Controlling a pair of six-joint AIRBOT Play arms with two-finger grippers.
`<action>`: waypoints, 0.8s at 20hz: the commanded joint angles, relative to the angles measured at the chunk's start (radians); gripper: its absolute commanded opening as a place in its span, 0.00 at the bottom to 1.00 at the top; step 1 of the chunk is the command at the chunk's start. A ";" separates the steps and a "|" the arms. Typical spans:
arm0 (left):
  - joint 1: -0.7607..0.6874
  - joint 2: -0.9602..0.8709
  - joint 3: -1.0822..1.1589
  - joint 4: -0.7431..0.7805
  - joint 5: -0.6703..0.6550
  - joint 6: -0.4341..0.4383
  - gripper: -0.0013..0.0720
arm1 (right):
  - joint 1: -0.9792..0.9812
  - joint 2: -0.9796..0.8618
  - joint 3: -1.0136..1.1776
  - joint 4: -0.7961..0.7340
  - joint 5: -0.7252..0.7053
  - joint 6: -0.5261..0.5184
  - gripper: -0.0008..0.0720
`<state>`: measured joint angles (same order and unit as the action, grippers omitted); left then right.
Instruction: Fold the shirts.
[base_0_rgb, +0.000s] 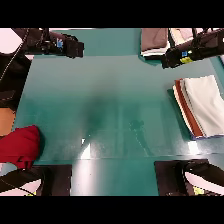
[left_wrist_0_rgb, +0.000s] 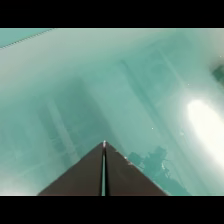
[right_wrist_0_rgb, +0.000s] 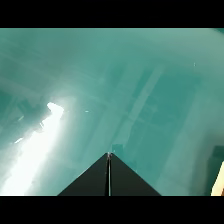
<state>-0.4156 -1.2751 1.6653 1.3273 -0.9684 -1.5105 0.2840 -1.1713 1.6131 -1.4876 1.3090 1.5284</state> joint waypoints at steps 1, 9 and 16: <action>0.000 0.000 0.000 0.000 0.000 0.000 0.05 | 0.002 0.000 0.001 0.002 -0.001 0.000 0.04; 0.000 0.000 0.000 0.000 0.000 0.000 0.05 | 0.002 0.000 0.000 0.003 0.004 0.000 0.04; 0.033 0.027 0.000 0.038 -0.125 -0.007 0.05 | 0.002 0.000 0.001 0.002 0.029 0.000 0.04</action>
<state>-0.4065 -1.2667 1.6650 1.3273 -0.9802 -1.5146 0.2848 -1.1713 1.6131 -1.4853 1.3285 1.5284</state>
